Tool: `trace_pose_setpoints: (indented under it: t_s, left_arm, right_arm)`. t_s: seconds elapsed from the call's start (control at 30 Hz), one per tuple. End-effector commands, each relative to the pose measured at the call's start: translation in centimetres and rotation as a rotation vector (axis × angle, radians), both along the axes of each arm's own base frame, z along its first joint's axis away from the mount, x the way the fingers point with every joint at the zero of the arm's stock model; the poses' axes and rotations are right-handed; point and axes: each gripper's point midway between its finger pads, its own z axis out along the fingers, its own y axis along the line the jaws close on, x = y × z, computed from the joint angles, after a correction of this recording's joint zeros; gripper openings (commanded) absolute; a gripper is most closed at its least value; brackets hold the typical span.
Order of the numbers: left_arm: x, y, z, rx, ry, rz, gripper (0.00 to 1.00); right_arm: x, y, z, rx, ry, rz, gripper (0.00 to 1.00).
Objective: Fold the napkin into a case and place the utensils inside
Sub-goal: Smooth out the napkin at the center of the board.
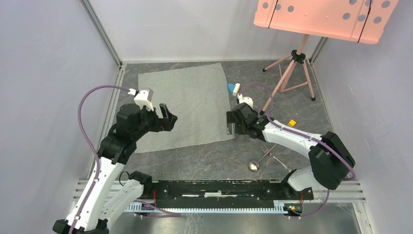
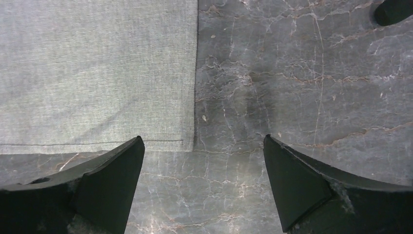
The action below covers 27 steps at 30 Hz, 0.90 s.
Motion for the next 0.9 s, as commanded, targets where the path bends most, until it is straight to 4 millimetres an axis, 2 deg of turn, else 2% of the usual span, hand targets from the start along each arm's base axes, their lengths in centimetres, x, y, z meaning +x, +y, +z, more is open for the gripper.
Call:
trace_pose_setpoints:
  t_s: [0.0,0.1,0.2,0.33,0.43,0.57,0.87]
  left_arm:
    - [-0.5,0.2,0.1,0.053,-0.034,-0.026,1.00]
    - [-0.7,-0.2,0.0,0.051,-0.030,-0.041,1.00]
    - [-1.0,-0.2,0.0,0.055,-0.035,-0.046,1.00]
    - [-1.2,-0.3,0.1,0.059,-0.041,-0.048,1.00]
    - [-1.3,-0.3,0.2,0.060,-0.049,-0.051,1.00]
    - [-1.4,-0.3,0.2,0.060,-0.050,-0.051,1.00]
    - [-1.7,-0.1,0.5,0.055,-0.067,-0.041,1.00]
  right_arm:
    - [1.8,0.0,0.7,-0.077,0.001,-0.008,0.98]
    - [1.6,1.1,0.2,-0.061,0.029,0.032,0.98]
    - [1.2,1.4,-0.9,-0.060,0.094,-0.006,0.98]
    - [0.1,1.2,-3.1,-0.059,0.213,-0.141,0.89]
    - [-0.6,2.0,-4.1,-0.006,0.253,-0.184,0.78]
    - [-0.6,2.3,-4.6,0.003,0.257,-0.221,0.72]
    - [-1.1,2.8,-4.7,-0.089,0.281,-0.256,0.72]
